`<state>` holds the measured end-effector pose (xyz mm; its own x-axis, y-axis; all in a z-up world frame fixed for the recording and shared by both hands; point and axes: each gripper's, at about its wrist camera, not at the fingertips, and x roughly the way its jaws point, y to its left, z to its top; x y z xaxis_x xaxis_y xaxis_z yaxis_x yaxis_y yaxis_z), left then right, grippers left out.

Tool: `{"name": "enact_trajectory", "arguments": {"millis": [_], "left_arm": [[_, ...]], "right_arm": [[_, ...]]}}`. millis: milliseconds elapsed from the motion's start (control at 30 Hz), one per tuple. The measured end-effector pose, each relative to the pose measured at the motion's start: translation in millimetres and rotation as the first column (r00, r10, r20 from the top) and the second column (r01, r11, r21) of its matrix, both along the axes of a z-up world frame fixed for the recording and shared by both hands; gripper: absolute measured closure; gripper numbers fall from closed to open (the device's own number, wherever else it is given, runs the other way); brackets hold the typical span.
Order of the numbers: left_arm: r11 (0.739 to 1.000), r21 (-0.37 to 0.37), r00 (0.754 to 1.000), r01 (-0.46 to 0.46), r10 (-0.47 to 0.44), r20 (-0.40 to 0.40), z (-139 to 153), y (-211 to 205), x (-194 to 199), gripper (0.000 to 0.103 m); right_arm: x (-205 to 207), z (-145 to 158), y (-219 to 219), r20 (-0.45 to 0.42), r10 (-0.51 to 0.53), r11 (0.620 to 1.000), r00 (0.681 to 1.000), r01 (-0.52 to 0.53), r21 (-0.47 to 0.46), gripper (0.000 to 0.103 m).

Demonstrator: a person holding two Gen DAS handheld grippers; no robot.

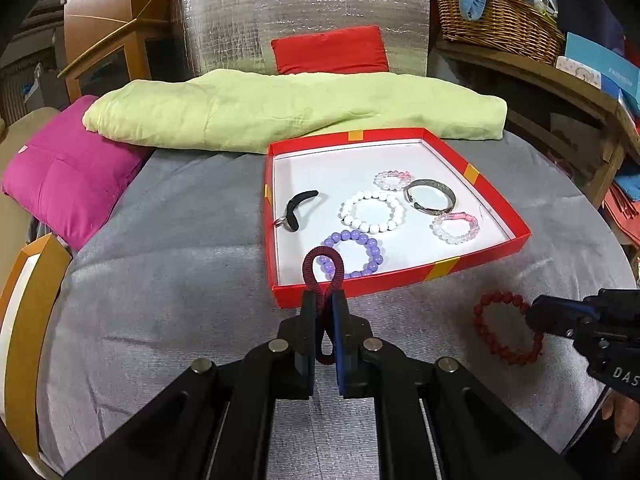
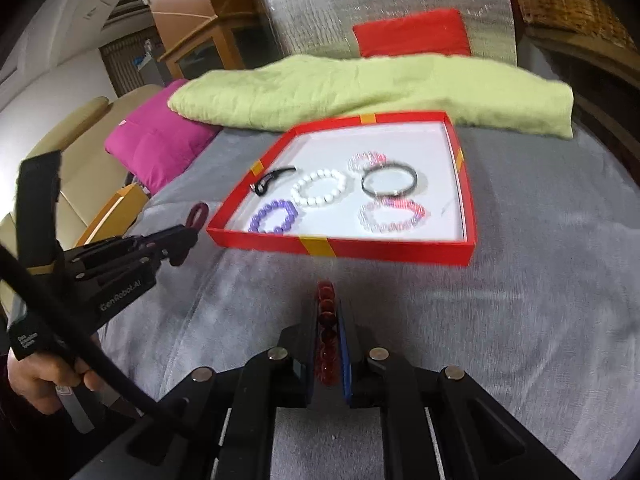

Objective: Organize jewelry
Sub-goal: 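Lift the ring with the left tool while the right tool lifts the red bead bracelet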

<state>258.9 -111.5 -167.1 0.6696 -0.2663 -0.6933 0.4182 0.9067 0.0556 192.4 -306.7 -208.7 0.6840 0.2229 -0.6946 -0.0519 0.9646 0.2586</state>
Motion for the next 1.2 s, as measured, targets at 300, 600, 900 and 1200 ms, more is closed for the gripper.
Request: {"name": "enact_trajectory", "arguments": {"millis": [300,600,900,1200], "left_arm": [[1.000,0.006,1.000,0.005,-0.005,0.007,1,0,-3,0.095],[1.000,0.023,1.000,-0.005,0.004,0.030,4,5,-8,0.095],[0.998,0.023,0.996,-0.053,0.052,0.067,14,22,-12,0.095],[0.981,0.049,0.973,-0.185,0.176,0.152,24,51,-7,0.095]], "right_arm": [[7,-15,1,-0.048,-0.050,0.997,0.998,0.047,-0.063,0.060],[13,-32,20,-0.092,-0.018,0.985,0.996,0.001,-0.174,0.079],[12,-26,23,-0.056,0.000,0.989,0.998,-0.008,-0.150,0.090],[8,-3,31,0.056,0.007,0.995,0.998,-0.001,-0.100,0.090]]}}
